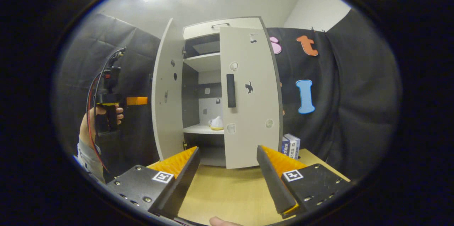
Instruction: Grab one shoe with the right hand and put it into the shoe cabinet, grab the other shoe with the left hand and put it into the shoe cabinet; then close the right door with the right hand and the left door with the left hand.
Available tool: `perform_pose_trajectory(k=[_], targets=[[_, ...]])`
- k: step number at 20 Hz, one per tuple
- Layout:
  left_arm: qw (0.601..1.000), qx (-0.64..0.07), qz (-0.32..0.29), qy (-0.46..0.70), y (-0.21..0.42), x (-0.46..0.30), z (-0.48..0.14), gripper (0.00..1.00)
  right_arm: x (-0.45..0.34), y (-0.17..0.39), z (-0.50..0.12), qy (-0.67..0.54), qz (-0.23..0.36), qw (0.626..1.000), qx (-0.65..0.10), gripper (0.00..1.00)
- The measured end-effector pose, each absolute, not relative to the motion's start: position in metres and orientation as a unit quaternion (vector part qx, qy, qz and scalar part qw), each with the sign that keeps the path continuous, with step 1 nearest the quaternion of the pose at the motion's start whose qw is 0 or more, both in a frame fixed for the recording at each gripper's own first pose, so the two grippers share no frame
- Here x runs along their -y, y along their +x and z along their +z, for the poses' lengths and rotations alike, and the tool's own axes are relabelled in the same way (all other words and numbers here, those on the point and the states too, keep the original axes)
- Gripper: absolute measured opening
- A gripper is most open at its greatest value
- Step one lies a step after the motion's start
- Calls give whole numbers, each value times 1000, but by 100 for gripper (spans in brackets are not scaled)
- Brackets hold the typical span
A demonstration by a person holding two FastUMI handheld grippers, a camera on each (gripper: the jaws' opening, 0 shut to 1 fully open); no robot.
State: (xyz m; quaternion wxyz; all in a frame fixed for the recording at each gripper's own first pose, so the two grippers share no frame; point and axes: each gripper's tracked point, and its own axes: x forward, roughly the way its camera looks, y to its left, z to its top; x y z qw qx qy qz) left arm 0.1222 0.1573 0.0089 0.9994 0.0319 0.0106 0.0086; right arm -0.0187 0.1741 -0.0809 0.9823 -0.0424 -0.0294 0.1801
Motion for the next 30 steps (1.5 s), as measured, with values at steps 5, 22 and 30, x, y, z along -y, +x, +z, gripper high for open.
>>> perform_pose_trajectory(k=[5,22,30], targets=[[999,-15,-13,30,138,-128,2,92,-166,-20,-74,-64,160,984,48,96],[994,-81,-68,-22,159,-82,-23,93,-107,-5,-81,-35,90,994,41,96],[996,-68,-49,-26,143,-88,-22,93,-100,3,-91,-37,72,996,29,96]])
